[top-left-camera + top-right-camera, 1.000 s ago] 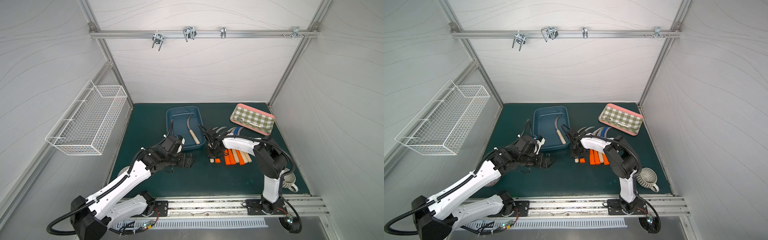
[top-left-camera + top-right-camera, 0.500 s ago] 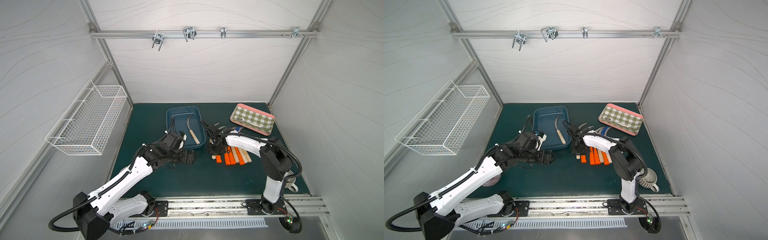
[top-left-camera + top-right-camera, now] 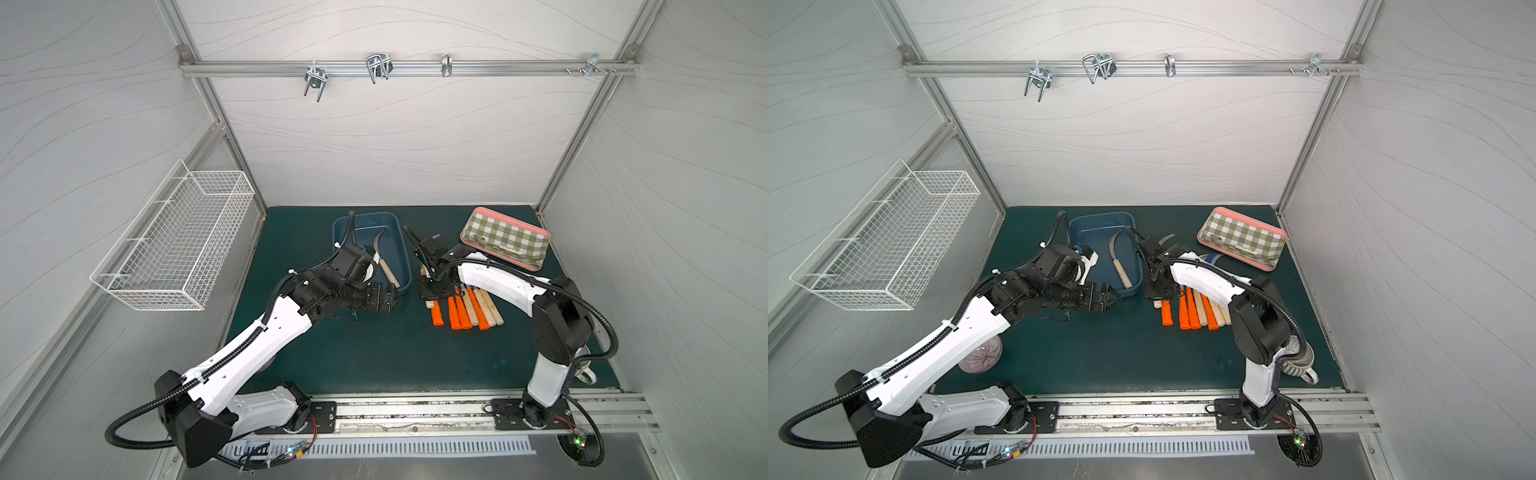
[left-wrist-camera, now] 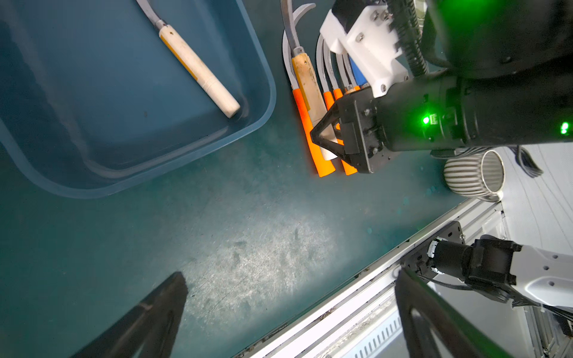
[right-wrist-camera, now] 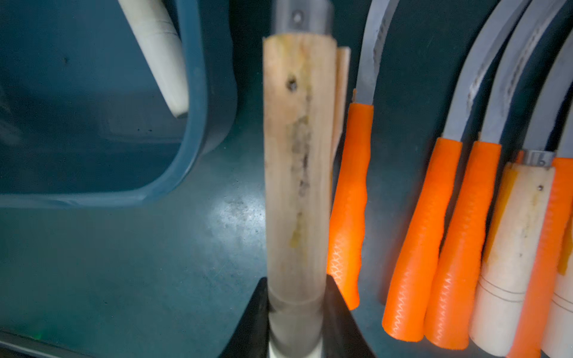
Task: Put small sickles into storage boxes
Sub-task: Pick up the sickle at the center of the board, then place the sickle in the storage box.
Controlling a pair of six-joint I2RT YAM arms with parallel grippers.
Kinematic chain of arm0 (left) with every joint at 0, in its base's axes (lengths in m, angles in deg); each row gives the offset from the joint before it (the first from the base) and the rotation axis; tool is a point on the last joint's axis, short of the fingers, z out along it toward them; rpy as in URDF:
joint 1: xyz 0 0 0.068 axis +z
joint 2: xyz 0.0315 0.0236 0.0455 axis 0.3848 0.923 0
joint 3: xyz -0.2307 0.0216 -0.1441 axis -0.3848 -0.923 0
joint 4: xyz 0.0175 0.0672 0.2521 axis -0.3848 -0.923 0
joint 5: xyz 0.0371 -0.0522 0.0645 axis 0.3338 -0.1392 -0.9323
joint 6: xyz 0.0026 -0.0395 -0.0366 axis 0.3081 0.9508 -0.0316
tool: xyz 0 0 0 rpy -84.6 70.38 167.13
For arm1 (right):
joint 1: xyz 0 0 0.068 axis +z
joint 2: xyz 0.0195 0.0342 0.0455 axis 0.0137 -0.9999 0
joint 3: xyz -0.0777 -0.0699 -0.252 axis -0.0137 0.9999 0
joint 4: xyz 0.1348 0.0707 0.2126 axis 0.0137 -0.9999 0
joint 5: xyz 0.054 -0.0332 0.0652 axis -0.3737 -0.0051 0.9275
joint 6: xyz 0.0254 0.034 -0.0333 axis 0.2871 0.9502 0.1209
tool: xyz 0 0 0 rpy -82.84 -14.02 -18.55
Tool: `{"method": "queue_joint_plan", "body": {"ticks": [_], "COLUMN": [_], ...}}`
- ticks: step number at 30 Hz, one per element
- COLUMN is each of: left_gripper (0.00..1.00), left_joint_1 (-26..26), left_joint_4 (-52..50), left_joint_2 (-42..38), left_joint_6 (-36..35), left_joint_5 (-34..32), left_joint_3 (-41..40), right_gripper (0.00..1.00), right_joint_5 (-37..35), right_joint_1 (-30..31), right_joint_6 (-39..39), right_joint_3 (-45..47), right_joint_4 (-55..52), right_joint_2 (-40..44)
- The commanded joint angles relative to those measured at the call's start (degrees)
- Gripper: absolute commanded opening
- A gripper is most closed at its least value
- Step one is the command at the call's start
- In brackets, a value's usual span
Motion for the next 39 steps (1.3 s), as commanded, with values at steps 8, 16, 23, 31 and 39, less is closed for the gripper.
{"method": "queue_joint_plan", "body": {"ticks": [8,16,23,31,39], "left_gripper": [0.99,0.99,0.99,0.99,0.99], "left_joint_1": [-0.1,0.94,5.07,9.47,12.02], "left_joint_4": [-4.78,-7.48,-8.58,-10.1,-9.85], "left_joint_2": [3.49,6.01,6.33,5.83,5.57], "left_joint_6": [-1.23,-1.39,0.17,-0.13,0.63], "left_joint_5": [-1.85,-1.84,1.14,2.42,3.25], "left_joint_3": [8.77,13.84,15.06,14.74,12.7], "right_gripper": [0.11,0.11,0.11,0.11,0.11], "right_joint_5": [-0.4,1.46,4.25,7.84,10.33], "right_joint_1": [-0.55,-0.52,-0.55,-0.55,-0.46], "right_joint_6": [-2.67,-4.01,-5.54,-5.94,-5.73], "right_joint_3": [-8.34,-14.88,-20.55,-25.38,-30.55], "right_joint_4": [-6.57,-8.35,-8.57,-7.3,-6.06], "right_joint_2": [1.4,-0.96,-4.39,-8.46,-13.5]}}
